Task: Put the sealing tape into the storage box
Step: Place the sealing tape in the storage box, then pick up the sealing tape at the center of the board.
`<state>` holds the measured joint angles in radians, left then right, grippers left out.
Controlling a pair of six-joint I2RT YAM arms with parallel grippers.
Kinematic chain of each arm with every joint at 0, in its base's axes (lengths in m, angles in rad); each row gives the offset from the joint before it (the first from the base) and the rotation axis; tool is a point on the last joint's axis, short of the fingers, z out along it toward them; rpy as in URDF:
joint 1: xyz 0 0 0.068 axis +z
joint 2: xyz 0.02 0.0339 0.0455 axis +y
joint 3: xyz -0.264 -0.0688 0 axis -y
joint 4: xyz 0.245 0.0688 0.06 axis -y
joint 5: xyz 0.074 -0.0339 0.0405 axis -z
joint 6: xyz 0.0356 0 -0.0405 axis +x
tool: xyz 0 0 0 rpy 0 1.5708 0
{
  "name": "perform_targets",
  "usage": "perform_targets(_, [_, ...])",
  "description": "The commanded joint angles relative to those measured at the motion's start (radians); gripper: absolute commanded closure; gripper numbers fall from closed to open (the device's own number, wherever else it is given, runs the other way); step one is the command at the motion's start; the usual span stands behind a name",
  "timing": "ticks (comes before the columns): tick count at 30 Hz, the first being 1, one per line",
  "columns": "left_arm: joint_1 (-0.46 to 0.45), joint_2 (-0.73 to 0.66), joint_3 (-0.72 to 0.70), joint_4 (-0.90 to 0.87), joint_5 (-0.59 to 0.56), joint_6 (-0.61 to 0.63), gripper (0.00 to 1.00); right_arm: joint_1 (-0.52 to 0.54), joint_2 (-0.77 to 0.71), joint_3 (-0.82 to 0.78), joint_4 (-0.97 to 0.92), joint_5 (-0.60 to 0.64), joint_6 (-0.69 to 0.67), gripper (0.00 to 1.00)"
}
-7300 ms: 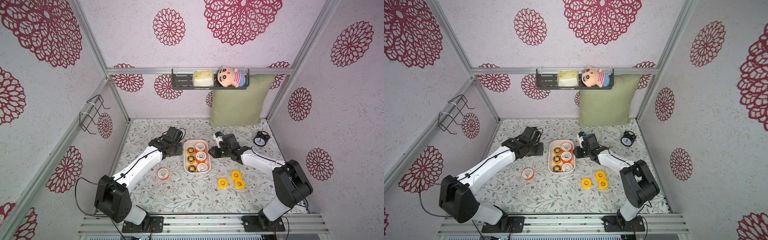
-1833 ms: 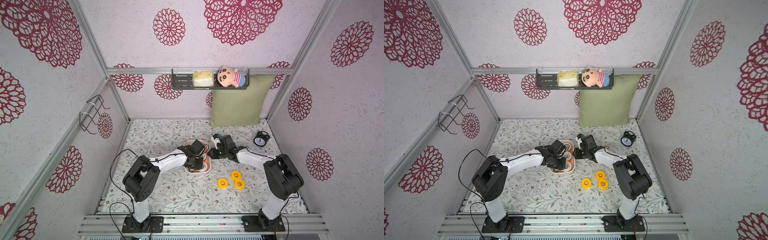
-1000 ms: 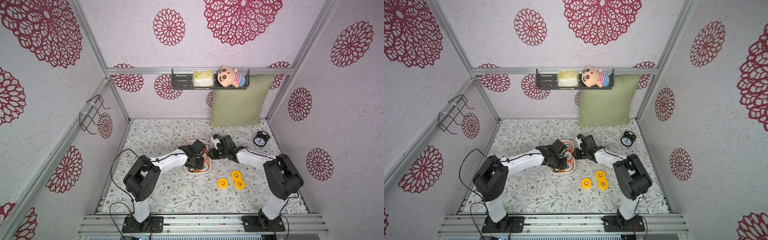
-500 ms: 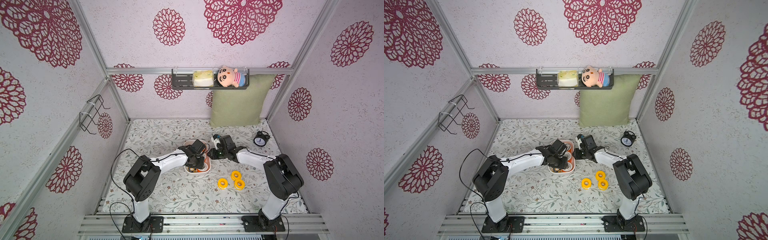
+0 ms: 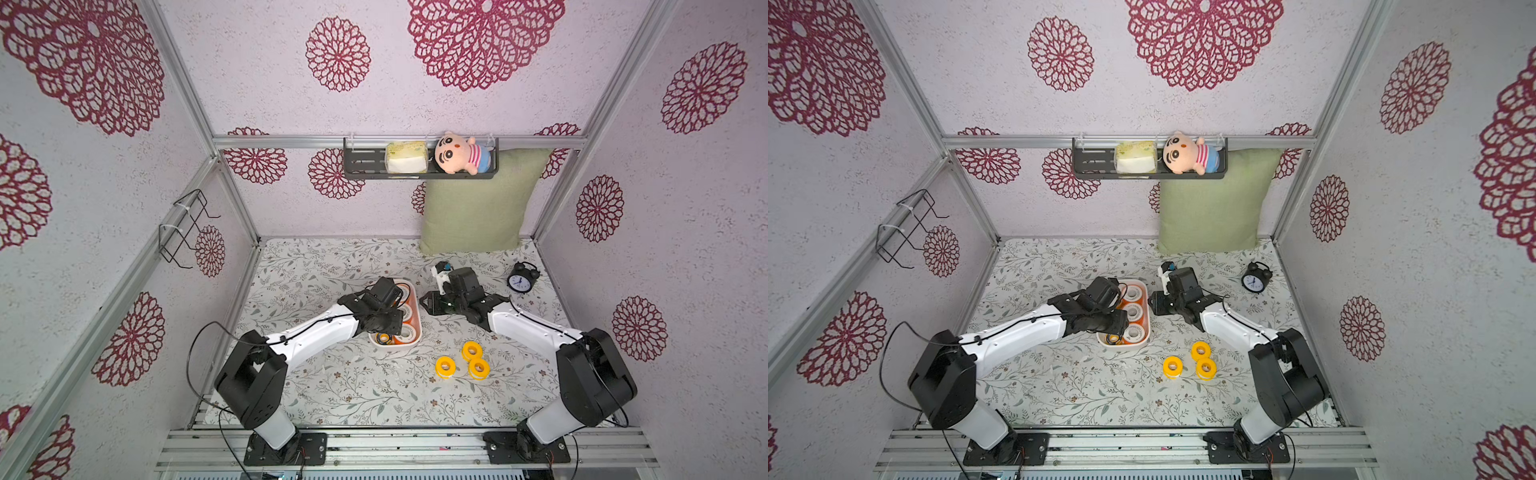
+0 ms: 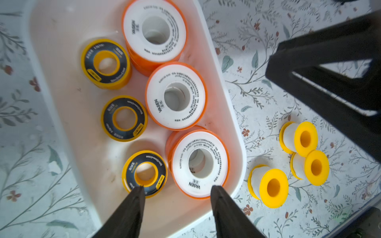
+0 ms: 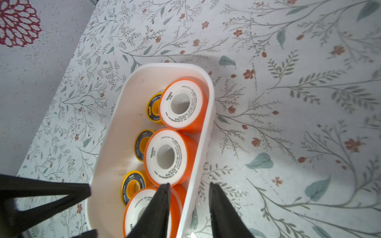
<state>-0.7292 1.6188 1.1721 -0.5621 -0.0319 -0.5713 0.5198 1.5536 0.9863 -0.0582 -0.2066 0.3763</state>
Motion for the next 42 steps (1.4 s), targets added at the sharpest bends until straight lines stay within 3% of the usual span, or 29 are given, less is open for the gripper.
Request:
perform_targets(1, [0.031, -0.070, -0.040, 0.002, -0.058, 0.016, 0.42, -0.004, -0.062, -0.040, -0.052, 0.060, -0.019, 0.62])
perform_targets(14, [0.278, -0.349, -0.225, 0.026, -0.077, 0.031, 0.43, -0.006, -0.255, -0.240, -0.215, 0.233, 0.045, 0.57])
perform_targets(21, [0.347, -0.481, -0.340, 0.074, -0.095, 0.071, 0.41, -0.013, -0.388, -0.342, -0.295, 0.358, 0.131, 0.48])
perform_targets(25, [0.349, -0.516, -0.374, 0.096, -0.172, 0.056, 0.41, -0.014, -0.422, -0.361, -0.346, 0.413, 0.181, 0.45])
perform_targets(30, [0.359, -0.522, -0.367, 0.090, -0.163, 0.057, 0.40, -0.018, -0.510, -0.427, -0.353, 0.489, 0.220, 0.31])
perform_targets(33, [0.361, -0.508, -0.366, 0.100, -0.153, 0.062, 0.41, -0.028, -0.482, -0.441, -0.328, 0.482, 0.212, 0.24])
perform_targets(42, [0.373, -0.482, -0.342, 0.085, -0.154, 0.076, 0.41, -0.032, -0.335, -0.421, -0.230, 0.401, 0.155, 0.22])
